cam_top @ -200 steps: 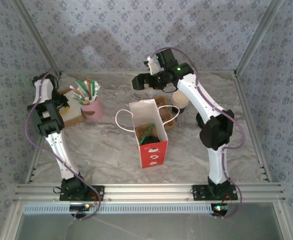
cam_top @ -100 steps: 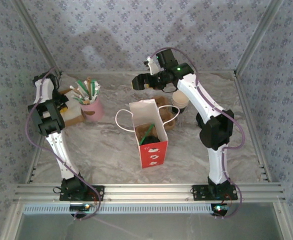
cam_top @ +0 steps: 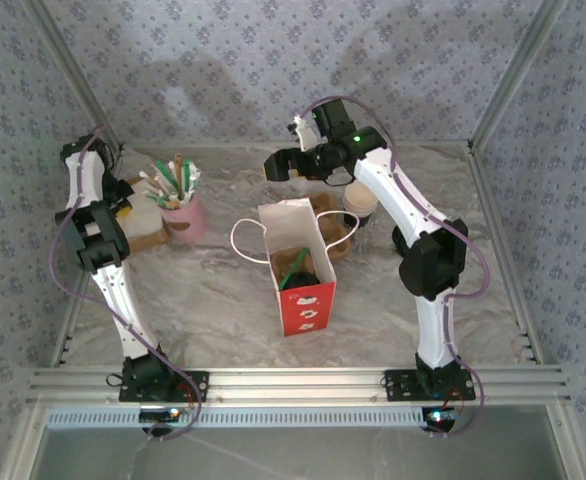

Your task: Pack the takeout coffee

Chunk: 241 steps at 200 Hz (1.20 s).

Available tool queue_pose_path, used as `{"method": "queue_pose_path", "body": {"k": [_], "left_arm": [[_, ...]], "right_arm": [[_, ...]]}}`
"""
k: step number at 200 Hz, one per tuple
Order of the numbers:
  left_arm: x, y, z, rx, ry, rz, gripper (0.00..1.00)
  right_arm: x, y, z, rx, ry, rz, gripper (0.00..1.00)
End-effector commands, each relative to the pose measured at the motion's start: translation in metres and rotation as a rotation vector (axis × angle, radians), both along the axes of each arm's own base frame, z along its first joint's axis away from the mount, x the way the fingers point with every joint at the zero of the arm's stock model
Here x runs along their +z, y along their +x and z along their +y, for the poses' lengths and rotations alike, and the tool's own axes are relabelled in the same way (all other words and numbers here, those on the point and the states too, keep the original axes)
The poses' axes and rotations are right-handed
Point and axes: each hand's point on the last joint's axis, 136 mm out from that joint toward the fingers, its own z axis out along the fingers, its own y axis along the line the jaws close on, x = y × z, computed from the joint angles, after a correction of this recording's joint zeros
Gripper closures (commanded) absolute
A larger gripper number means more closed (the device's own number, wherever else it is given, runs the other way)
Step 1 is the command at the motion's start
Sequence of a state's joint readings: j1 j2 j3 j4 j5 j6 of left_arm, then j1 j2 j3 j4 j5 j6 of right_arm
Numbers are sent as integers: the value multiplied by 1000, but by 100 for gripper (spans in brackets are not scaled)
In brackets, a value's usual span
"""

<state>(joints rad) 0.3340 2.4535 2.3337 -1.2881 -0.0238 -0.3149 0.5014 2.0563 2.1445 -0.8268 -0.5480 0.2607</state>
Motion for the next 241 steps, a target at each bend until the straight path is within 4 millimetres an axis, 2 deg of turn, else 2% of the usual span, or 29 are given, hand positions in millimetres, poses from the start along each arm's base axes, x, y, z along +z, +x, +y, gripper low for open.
{"method": "queue_pose_path", "body": {"k": [1, 35, 80, 107, 161, 172, 186, 195, 241], "left_arm": [[28, 0, -3, -3, 11, -35, 92], [24, 1, -5, -3, -4, -36, 92], [16, 2, -6, -1, -19, -27, 86], [12, 3, -7, 0, -28, -23, 85], [4, 1, -7, 0, -34, -13, 90], [5, 1, -7, 0, -35, -14, 94], [10, 1, -7, -3, -35, -23, 100], [16, 1, -8, -7, -32, -33, 100], [70, 2, -7, -3, 6, -142, 100]], "right_arm": [[8, -6, 0, 29, 17, -11, 0], [7, -7, 1, 33, 16, -6, 0], [6, -7, 0, 31, 10, -4, 0], [6, -8, 0, 33, 10, -6, 0], [4, -8, 0, 34, 4, -2, 0], [4, -8, 0, 35, 4, -3, 0], [4, -8, 0, 34, 2, -2, 0], [5, -9, 0, 36, 4, -4, 0], [14, -12, -1, 32, 5, -23, 0]]}}
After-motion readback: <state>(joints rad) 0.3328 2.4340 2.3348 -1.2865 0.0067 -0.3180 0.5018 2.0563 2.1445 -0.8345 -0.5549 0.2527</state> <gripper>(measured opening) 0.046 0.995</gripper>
